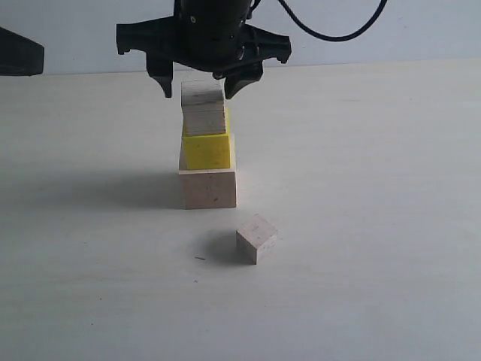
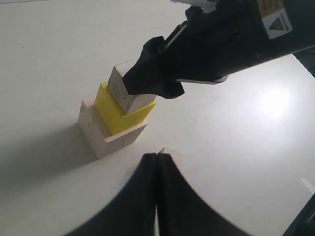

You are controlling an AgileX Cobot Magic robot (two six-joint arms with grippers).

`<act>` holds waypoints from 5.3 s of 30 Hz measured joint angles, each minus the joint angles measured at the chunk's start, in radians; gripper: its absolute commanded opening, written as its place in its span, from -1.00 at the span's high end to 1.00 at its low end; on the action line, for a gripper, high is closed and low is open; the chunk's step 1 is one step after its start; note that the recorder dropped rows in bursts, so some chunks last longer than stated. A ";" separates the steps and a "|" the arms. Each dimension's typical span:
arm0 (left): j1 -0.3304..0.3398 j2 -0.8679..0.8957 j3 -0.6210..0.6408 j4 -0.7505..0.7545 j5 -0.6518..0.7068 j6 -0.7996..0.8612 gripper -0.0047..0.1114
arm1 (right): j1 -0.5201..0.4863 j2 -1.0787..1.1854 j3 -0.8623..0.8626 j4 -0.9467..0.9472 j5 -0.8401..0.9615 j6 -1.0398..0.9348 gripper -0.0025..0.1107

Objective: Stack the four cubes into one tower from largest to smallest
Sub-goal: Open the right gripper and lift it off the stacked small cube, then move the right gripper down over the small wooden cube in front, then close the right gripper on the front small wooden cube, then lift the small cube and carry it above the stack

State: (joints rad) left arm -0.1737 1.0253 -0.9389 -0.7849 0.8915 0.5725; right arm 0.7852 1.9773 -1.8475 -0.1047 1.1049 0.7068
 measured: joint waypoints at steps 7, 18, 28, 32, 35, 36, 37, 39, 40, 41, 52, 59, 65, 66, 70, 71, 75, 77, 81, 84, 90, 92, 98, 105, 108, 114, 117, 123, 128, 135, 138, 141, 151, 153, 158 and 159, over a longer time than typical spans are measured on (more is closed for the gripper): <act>0.000 0.000 0.000 0.000 0.000 0.000 0.92 | 0.000 -0.044 0.000 -0.025 0.019 -0.058 -0.24; 0.000 0.000 0.000 0.002 0.002 -0.002 0.92 | 0.000 -0.141 0.003 -0.135 0.110 -0.254 0.60; 0.000 0.000 0.000 0.023 0.005 -0.008 0.92 | -0.005 -0.288 0.144 -0.146 0.114 -0.466 0.96; 0.000 0.000 0.000 0.048 0.011 -0.024 0.92 | -0.046 -0.347 0.309 -0.149 0.114 -0.487 0.96; 0.000 0.000 0.000 0.050 0.013 -0.026 0.92 | -0.103 -0.385 0.456 -0.134 0.114 -0.492 0.96; 0.000 0.000 0.000 0.052 0.013 -0.026 0.92 | -0.124 -0.399 0.504 -0.117 0.110 -0.501 0.96; 0.000 0.000 0.002 0.052 0.013 -0.028 0.92 | -0.146 -0.413 0.550 -0.093 0.097 -0.516 0.96; 0.000 0.000 0.015 0.049 0.006 -0.028 0.92 | -0.183 -0.432 0.628 -0.037 0.060 -0.557 0.96; 0.000 0.000 0.042 0.049 -0.006 -0.030 0.92 | -0.213 -0.437 0.699 0.042 0.007 -0.612 0.96; 0.000 0.000 0.055 0.049 -0.010 -0.031 0.92 | -0.225 -0.437 0.735 0.080 -0.029 -0.649 0.96; 0.000 0.000 0.203 0.055 -0.015 0.037 0.92 | -0.235 -0.381 0.894 0.542 -0.359 -1.161 -0.03; 0.000 0.000 0.203 0.055 0.008 0.098 0.92 | -0.235 -0.370 0.894 0.658 -0.371 -1.337 -0.29; 0.000 0.000 0.203 0.055 0.017 0.117 0.92 | -0.235 -0.325 0.894 0.663 -0.399 -1.369 -0.29; 0.000 0.000 0.203 0.055 0.017 0.124 0.92 | -0.235 -0.314 0.894 0.663 -0.406 -1.371 -0.29; 0.000 0.000 0.203 0.055 0.017 0.152 0.92 | -0.229 -0.281 0.894 0.666 -0.441 -1.377 -0.29; 0.000 0.000 0.203 0.055 0.017 0.156 0.92 | -0.220 -0.275 0.892 0.662 -0.447 -1.379 -0.29; 0.000 0.000 0.203 0.055 0.017 0.165 0.92 | -0.164 -0.253 0.869 0.613 -0.479 -1.373 -0.29; 0.000 0.000 0.203 0.055 0.017 0.170 0.92 | -0.141 -0.248 0.860 0.561 -0.506 -1.328 -0.29; 0.000 0.000 0.203 0.055 0.017 0.171 0.92 | -0.131 -0.233 0.847 0.463 -0.516 -1.213 -0.29; 0.000 0.000 0.203 0.055 0.017 0.174 0.92 | -0.131 -0.216 0.843 0.426 -0.516 -1.187 -0.28; 0.000 0.000 0.203 0.055 0.017 0.176 0.92 | -0.131 -0.178 0.843 0.417 -0.520 -1.176 -0.28; 0.000 0.000 0.203 0.055 0.017 0.177 0.92 | -0.131 -0.163 0.843 0.417 -0.522 -1.174 -0.28; 0.000 0.000 0.203 0.055 0.017 0.177 0.92 | -0.131 -0.147 0.843 0.419 -0.528 -1.170 -0.28; 0.000 0.000 0.203 0.055 0.017 0.177 0.92 | -0.115 -0.147 0.843 0.434 -0.544 -1.166 -0.28; 0.000 0.000 0.203 0.055 0.017 0.177 0.92 | -0.112 -0.147 0.843 0.438 -0.553 -1.166 -0.24; 0.000 0.000 0.203 0.055 0.017 0.178 0.92 | -0.112 -0.134 0.842 0.438 -0.555 -1.166 -0.18; 0.000 0.000 0.203 0.055 0.017 0.178 0.92 | -0.112 -0.110 0.842 0.438 -0.555 -1.162 -0.18; 0.000 0.000 0.203 0.055 0.017 0.178 0.92 | -0.112 -0.098 0.833 0.442 -0.549 -1.156 0.15; 0.000 0.000 0.203 0.055 0.020 0.178 0.92 | -0.112 -0.102 0.801 0.440 -0.493 -1.120 0.96; 0.000 0.000 0.203 0.055 0.041 0.178 0.92 | -0.112 -0.150 0.772 0.290 -0.374 -0.905 0.96; 0.000 0.000 0.203 0.055 0.043 0.178 0.92 | -0.112 -0.214 0.765 0.174 -0.331 -0.767 0.96; 0.000 0.000 0.203 0.055 0.043 0.178 0.92 | -0.112 -0.289 0.753 0.111 -0.283 -0.682 0.96; 0.000 0.000 0.203 0.022 0.033 0.178 0.92 | -0.112 -0.477 0.580 0.111 -0.177 -0.488 0.96; 0.000 0.000 0.203 0.022 0.025 0.178 0.92 | -0.112 -0.477 0.517 0.118 -0.144 -0.429 0.96; 0.000 0.000 0.203 0.007 0.010 0.178 0.92 | -0.112 -0.436 0.342 0.125 -0.098 -0.314 0.96; 0.000 0.000 0.203 0.005 0.006 0.178 0.92 | -0.112 -0.421 0.312 0.133 -0.085 -0.306 0.96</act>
State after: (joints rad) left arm -0.1737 1.0253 -0.7354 -0.7798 0.8972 0.7509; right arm 0.6736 1.5560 -1.5351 0.0284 1.0198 0.4009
